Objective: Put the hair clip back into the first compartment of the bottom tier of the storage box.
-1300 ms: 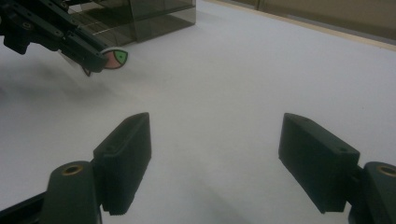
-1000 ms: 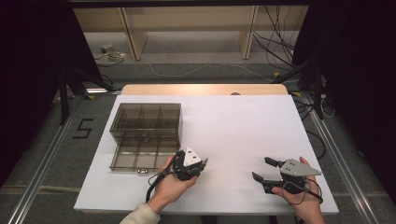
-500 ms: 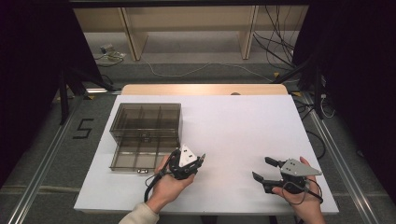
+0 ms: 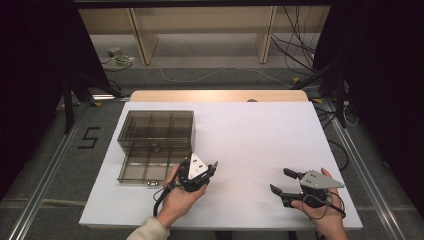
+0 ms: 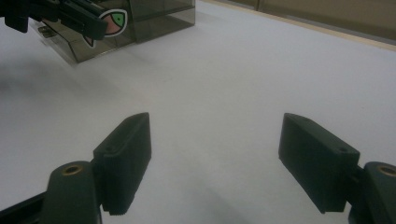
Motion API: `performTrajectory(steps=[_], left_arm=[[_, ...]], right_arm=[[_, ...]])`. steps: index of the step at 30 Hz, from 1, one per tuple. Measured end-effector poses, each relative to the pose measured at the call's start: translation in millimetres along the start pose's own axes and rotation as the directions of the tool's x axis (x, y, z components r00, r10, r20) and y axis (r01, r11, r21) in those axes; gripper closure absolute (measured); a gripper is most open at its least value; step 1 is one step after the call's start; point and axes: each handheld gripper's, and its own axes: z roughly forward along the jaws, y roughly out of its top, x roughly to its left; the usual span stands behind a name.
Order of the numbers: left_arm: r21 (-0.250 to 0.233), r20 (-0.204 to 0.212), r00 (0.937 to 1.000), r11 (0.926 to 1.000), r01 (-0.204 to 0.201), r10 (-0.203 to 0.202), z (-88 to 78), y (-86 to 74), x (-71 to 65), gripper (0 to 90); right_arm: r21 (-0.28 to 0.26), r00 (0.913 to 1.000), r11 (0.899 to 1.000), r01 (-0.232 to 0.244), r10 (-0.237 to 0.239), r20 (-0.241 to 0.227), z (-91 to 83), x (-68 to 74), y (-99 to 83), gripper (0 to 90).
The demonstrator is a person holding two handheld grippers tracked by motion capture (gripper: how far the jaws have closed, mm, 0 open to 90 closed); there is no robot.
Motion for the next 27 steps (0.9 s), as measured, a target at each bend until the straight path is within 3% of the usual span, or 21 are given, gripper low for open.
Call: performTrajectory(steps=[27], left_arm=[[-0.022,-0.052,0.9983,0.9994,0.025,-0.026,-16.3,-2.6,15.6,81.5]], right_arm=[[0.0,1.0,1.0,0.003,-0.003,0.0,-0.5,0.3,0.3,25.9]])
